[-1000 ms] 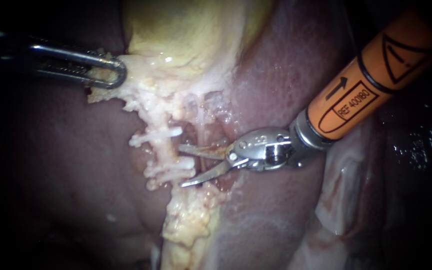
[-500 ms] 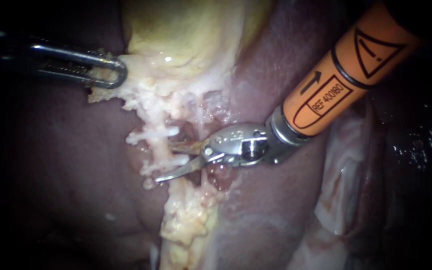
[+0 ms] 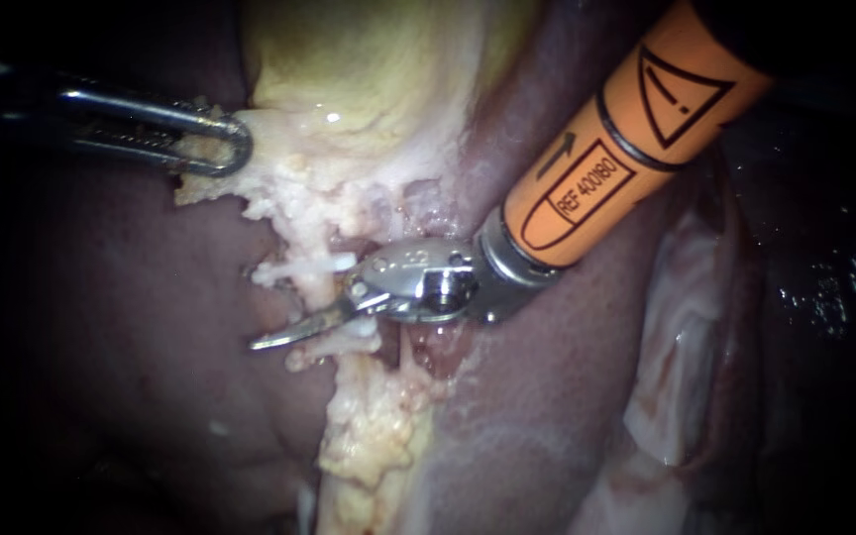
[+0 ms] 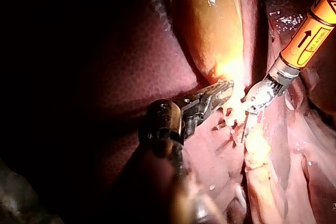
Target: Go to the cutting position left tube
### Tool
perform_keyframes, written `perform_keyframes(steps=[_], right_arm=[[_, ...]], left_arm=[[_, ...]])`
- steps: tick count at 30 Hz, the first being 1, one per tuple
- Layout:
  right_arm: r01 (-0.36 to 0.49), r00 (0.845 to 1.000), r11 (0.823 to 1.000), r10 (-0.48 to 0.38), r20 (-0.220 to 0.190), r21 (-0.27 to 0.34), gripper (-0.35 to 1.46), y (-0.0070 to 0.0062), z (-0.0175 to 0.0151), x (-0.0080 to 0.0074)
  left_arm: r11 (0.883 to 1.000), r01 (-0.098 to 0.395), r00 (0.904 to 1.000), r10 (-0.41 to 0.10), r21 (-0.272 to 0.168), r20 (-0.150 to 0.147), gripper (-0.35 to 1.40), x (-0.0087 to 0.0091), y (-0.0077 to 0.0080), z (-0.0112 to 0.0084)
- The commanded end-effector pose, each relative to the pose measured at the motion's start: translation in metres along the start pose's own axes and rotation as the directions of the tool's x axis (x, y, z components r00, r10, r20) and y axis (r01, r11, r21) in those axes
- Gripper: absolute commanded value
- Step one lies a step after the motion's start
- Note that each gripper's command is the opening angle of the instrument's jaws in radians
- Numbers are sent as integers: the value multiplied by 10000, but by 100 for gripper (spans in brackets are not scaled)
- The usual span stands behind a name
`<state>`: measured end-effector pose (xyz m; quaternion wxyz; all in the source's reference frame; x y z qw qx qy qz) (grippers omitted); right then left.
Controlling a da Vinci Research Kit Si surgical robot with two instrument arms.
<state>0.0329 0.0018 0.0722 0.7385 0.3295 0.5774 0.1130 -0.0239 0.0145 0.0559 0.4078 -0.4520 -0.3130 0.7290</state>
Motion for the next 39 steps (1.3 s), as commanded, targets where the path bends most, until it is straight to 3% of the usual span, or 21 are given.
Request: perform_keyframes(steps=[1,8,18,24,39], right_arm=[[-34,10000,10000,34,-11,-2,136,1,2,0],[-397,9990,9992,398,-180,66,137,2,13,2],[-963,9952,9944,969,-133,428,139,-40,22,24],[-1058,9942,9925,1067,-113,610,141,-57,23,37],[-1078,9939,9922,1089,-153,634,141,-56,19,40]], left_arm=[[10000,-1,10000,1,1,-1,-35,0,0,0],[10000,-1,10000,1,1,-1,-35,0,0,0],[10000,-6,10000,6,-7,4,-35,-1,0,-2],[10000,-8,10000,8,-11,7,-35,-1,0,-3],[10000,-8,10000,8,-12,7,-35,-1,0,-3]])
